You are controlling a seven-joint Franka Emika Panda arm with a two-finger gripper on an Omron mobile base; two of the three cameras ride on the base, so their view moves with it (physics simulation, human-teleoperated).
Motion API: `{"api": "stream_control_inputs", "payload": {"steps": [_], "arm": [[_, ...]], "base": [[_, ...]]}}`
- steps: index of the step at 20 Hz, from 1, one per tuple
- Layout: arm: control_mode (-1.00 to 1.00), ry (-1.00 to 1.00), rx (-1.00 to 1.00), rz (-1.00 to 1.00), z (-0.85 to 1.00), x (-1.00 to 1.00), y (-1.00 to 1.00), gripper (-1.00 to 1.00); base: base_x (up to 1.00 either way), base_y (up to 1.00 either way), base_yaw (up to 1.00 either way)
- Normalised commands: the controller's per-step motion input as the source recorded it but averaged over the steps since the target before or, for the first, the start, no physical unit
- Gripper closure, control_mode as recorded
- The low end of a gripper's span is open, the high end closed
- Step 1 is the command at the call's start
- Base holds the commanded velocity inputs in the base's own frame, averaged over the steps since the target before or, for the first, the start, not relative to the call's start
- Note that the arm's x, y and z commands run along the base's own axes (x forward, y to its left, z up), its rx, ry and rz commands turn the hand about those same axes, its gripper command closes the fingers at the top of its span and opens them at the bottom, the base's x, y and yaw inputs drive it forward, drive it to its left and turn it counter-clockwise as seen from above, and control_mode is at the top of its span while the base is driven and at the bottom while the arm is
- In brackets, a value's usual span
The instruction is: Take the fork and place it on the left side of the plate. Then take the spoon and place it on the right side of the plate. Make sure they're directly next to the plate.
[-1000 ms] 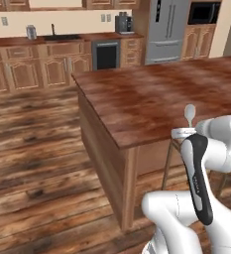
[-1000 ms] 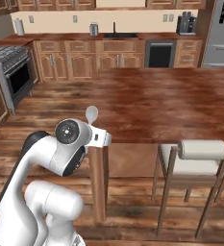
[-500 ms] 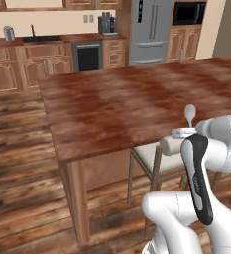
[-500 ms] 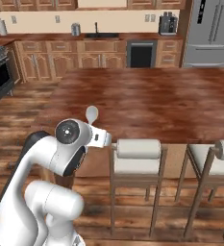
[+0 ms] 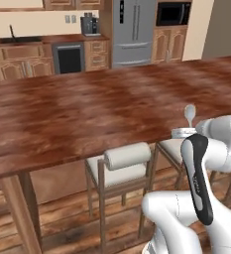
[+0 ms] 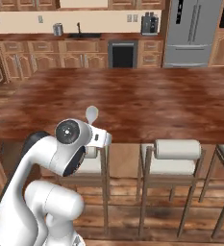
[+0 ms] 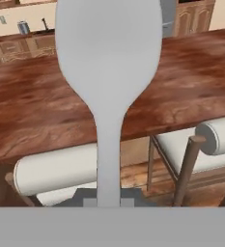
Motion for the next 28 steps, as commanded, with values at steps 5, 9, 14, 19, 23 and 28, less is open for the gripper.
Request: {"api": "stream_control_inputs", "payload": {"steps": [5, 9, 14, 19, 23, 28], "arm": [[1.0, 0.0, 0.0, 0.0, 0.0, 0.0, 0.0, 1.0], [1.0, 0.0, 0.0, 0.0, 0.0, 0.0, 0.0, 1.0], [1.0, 0.0, 0.0, 0.0, 0.0, 0.0, 0.0, 1.0], [1.0, 0.0, 0.0, 0.0, 0.0, 0.0, 0.0, 1.0], [1.0, 0.0, 0.0, 0.0, 0.0, 0.0, 0.0, 1.0], [1.0, 0.0, 0.0, 0.0, 0.0, 0.0, 0.0, 1.0]], "base": [[0.43, -1.0, 0.0], [0.45, -1.0, 0.0], [0.53, -1.0, 0.0], [0.59, -1.0, 0.0], [0.66, -1.0, 0.0], [0.71, -1.0, 0.0]]}}
